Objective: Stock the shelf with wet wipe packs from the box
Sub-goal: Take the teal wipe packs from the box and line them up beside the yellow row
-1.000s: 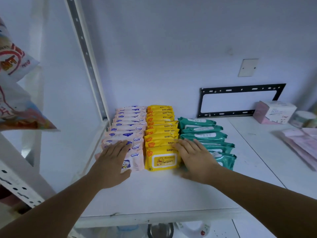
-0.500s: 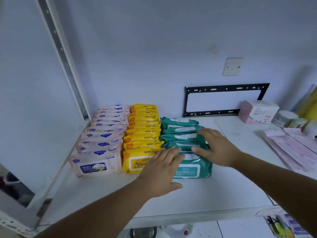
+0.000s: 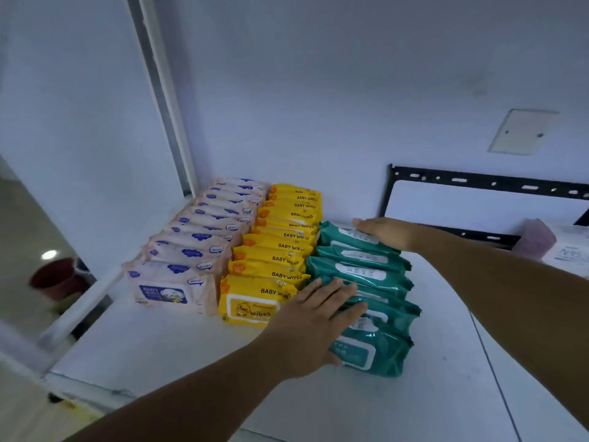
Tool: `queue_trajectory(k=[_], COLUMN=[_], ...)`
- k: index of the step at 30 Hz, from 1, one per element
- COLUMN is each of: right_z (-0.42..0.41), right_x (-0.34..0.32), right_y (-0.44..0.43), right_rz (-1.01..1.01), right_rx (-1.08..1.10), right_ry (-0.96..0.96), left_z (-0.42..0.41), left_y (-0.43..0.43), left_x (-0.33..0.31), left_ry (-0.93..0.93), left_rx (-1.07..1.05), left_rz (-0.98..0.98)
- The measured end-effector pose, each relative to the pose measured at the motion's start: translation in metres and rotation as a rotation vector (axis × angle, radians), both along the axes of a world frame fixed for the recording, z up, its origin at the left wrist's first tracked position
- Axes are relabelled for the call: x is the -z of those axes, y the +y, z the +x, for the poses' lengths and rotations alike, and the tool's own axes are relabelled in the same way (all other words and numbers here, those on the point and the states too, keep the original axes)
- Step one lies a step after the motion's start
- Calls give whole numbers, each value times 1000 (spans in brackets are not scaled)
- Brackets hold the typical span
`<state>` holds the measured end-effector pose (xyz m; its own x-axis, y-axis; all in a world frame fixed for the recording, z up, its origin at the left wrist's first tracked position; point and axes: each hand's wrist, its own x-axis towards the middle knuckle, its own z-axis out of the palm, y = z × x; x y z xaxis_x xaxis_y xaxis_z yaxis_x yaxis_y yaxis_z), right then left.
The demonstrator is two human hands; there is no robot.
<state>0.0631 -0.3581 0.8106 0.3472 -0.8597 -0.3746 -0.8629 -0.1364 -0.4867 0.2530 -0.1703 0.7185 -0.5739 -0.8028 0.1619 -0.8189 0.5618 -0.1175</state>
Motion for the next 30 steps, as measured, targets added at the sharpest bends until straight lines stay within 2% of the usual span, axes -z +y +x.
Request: queue_trajectory(k=[9,16,24,30], right_z=[13,9,-20,-61], right_x=[9,6,-5,-5], right_y=[-40,-38,-20,32], right_rz=[22,-87,-267,-366], right_rx=[-109,-237,-216,-113], right_ry=[80,136,111,75], left_z=[-16,-18,6,15], left_y=[-33,-41,-35,-27], left_x=[-3,-5,-32,-41], left_ry=[40,50,127,169], left_rx=[-108,-109,-63,5], left_rz=[57,78,73,48])
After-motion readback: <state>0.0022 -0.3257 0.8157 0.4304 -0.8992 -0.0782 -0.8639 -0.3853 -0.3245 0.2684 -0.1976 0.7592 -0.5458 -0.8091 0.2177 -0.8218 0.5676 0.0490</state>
